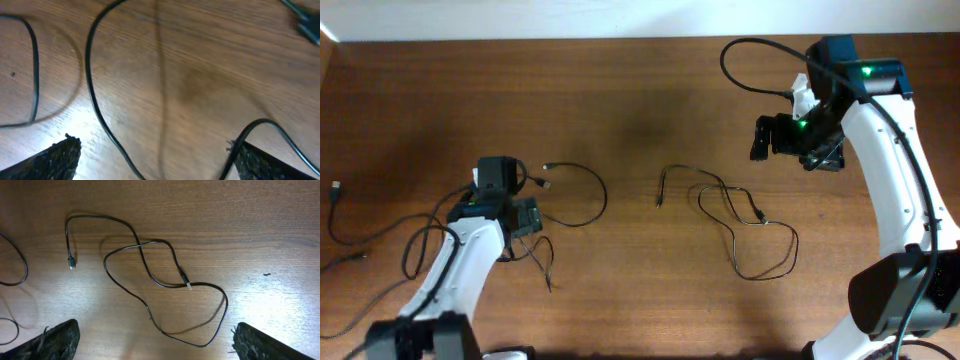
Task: Untangle cables
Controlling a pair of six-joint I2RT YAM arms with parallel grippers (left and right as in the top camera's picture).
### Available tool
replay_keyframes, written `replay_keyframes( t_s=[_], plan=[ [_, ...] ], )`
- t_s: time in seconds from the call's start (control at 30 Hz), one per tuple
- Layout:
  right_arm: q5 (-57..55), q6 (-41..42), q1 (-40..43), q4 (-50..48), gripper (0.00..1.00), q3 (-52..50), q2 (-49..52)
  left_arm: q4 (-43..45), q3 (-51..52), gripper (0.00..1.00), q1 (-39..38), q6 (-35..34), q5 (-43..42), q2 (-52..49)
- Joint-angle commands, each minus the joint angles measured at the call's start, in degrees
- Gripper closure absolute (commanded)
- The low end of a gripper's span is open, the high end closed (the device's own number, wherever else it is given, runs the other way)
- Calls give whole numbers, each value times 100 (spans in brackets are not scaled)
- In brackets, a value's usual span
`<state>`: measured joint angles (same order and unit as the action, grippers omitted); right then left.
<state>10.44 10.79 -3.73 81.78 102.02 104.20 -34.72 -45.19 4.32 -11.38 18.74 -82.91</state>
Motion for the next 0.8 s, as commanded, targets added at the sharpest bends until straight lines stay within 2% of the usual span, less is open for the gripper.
replay_keyframes(
  t_s=[0.0, 0.13, 0.27, 0.33, 0.43, 0.5, 0.57, 0.6, 0.67, 0.77],
  plan=[
    [26, 61, 0, -17, 1, -28, 22, 184, 35, 1, 433, -76, 28, -555],
    [24, 61, 0, -22, 1, -28, 22, 422, 35, 0, 695, -20, -584, -634],
    [24, 61, 0, -20, 1, -28, 22, 476, 37, 15, 699, -9, -852, -667],
    [24, 61, 0, -17, 1, -28, 22, 450, 37, 15, 787, -11, -846, -721],
    [24, 61, 0, -20, 1, -28, 22, 415, 37, 9, 1305, -98, -848, -721],
    [24, 61, 0, -22, 1, -28, 22, 487, 37, 13, 1438, -98, -855, -750],
    [26, 61, 0, -20, 1, -28, 22, 640, 37, 21, 1434, -96, -1189, -903],
    [26, 61, 0, -20, 1, -28, 22, 691, 37, 37, 1434, -96, -1239, -1058],
    [24, 61, 0, -20, 1, -28, 22, 750, 37, 49, 1434, -96, -1259, -1285],
    [24, 61, 0, -28, 1, -28, 22, 675, 33, 91, 1434, -96, -1261, -1370]
  ],
)
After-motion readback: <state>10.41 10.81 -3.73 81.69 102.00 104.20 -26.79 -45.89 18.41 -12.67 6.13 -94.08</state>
